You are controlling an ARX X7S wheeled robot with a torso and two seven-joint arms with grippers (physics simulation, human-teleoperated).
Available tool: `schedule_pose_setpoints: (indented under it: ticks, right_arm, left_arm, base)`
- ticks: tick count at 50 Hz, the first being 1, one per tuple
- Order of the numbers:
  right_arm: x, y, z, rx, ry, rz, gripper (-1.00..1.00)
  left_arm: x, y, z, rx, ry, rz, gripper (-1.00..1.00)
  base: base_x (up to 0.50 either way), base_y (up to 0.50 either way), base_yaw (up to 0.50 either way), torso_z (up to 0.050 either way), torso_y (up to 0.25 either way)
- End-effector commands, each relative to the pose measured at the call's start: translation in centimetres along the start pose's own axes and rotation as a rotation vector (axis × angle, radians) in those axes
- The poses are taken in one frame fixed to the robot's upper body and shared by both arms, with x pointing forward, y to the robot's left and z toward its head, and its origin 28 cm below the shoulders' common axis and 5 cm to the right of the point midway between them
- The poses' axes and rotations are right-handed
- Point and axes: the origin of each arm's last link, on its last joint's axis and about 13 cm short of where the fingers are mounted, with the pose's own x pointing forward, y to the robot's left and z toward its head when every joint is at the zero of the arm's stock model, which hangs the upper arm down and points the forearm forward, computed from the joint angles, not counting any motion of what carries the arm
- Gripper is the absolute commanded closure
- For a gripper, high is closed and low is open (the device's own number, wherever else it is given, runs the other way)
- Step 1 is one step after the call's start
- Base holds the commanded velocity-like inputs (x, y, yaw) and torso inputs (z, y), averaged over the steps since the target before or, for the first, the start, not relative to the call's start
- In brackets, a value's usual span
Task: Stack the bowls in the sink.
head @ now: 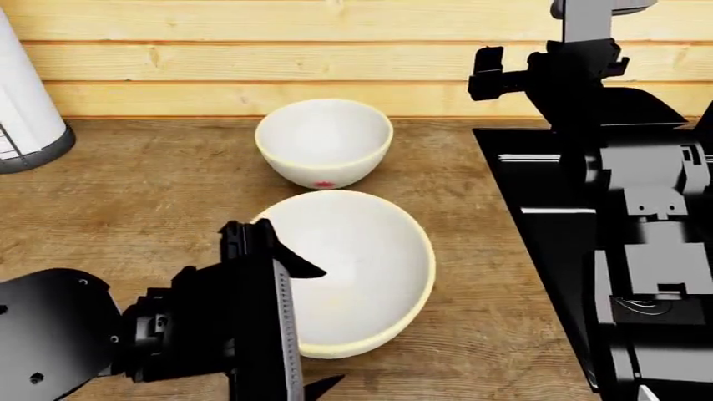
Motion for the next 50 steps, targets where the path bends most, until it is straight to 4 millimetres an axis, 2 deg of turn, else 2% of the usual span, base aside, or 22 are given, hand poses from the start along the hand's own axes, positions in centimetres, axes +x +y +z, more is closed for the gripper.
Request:
schedule_pose_setpoints:
  ticks: [1, 23, 24, 41, 50]
  right_arm:
    - [0.0, -0.1, -0.1, 0.002, 0.001, -0.002, -1.0]
    - [-0.1, -0.3, -0.4, 0.008, 0.003, -0.007, -1.0]
    - [-0.1, -0.3, -0.4, 0.007, 0.004, -0.007, -1.0]
    - [-0.1, -0.2, -0.4, 0.009, 0.005, -0.004, -1.0]
    - [-0.2, -0.3, -0.3, 0.013, 0.001, -0.004, -1.0]
  left_arm:
    - [1.1, 0.5, -0.7, 0.004, 0.036, -0.015, -1.0]
    - [2.3, 0.4, -1.3, 0.01, 0.055, -0.042, -1.0]
    - [2.3, 0.5, -1.3, 0.01, 0.052, -0.039, 1.0]
    - [1.8, 0.2, -0.7, 0.033, -0.009, -0.026, 1.0]
    - [0.0, 0.2, 0.0, 0.045, -0.036, 0.032, 1.0]
  base:
    - [0.0, 0.0, 0.0, 0.0, 0.0]
    - [0.0, 0.0, 0.0, 0.0, 0.0]
    - [0.0, 0.0, 0.0, 0.0, 0.0]
    - [0.0, 0.0, 0.0, 0.0, 0.0]
    - [0.0, 0.0, 0.0, 0.0, 0.0]
